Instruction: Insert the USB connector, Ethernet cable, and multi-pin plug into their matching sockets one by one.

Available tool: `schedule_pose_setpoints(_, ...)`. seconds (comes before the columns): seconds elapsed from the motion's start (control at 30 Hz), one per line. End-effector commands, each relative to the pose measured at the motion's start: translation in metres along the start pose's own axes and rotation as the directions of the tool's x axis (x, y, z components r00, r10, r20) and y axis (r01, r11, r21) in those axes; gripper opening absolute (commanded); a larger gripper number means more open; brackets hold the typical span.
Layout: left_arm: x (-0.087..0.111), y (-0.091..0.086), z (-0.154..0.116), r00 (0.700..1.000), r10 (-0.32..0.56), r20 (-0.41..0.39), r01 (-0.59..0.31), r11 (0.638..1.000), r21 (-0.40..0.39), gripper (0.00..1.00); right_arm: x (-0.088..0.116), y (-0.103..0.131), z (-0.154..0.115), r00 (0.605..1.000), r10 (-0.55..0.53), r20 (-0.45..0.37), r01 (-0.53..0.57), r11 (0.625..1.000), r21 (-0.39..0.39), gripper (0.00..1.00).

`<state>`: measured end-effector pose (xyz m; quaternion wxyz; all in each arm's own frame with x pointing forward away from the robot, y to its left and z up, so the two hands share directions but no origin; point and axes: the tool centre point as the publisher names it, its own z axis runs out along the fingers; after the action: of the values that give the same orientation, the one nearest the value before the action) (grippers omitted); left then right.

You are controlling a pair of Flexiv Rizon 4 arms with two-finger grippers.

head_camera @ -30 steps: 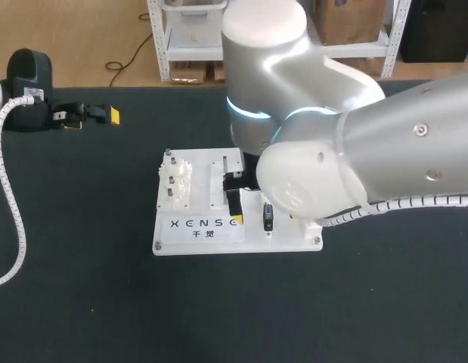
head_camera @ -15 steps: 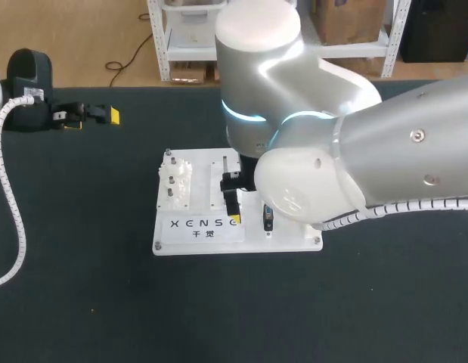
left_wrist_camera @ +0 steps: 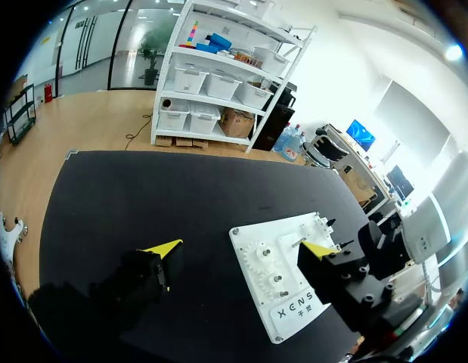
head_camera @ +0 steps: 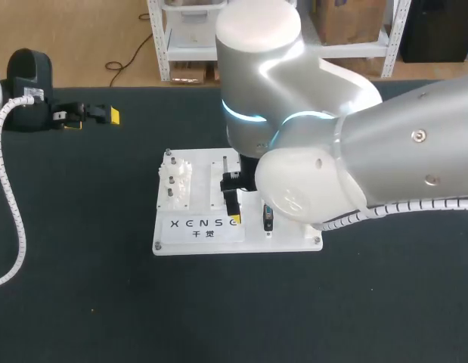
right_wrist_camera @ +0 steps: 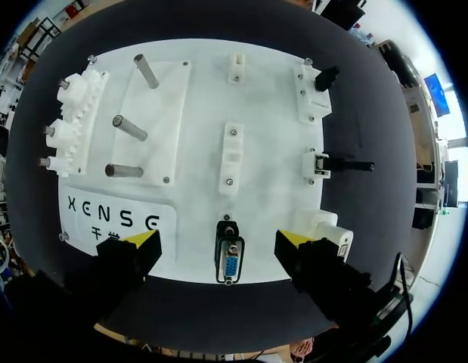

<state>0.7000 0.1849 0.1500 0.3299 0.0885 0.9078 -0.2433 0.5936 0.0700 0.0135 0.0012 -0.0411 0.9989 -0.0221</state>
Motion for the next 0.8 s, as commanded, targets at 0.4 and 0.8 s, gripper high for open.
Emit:
schedule_pose_setpoints(0.4, 0.0000, 0.0000, 0.0000, 1.000, 0.000, 0.000, 0.000, 1.000, 0.000, 1.00, 0.0036, -0.0034, -0.0011, 1.000, -0.008, 0.020, 0.008, 1.000, 0.001, 1.00)
schedule_pose_setpoints(0.8, 0.0000, 0.0000, 0.0000, 1.000, 0.000, 0.000, 0.000, 1.000, 0.000, 1.00, 0.0015, -0.0024, 0.0021, 1.000, -0.007, 0.028, 0.006, 1.000, 0.025, 1.00)
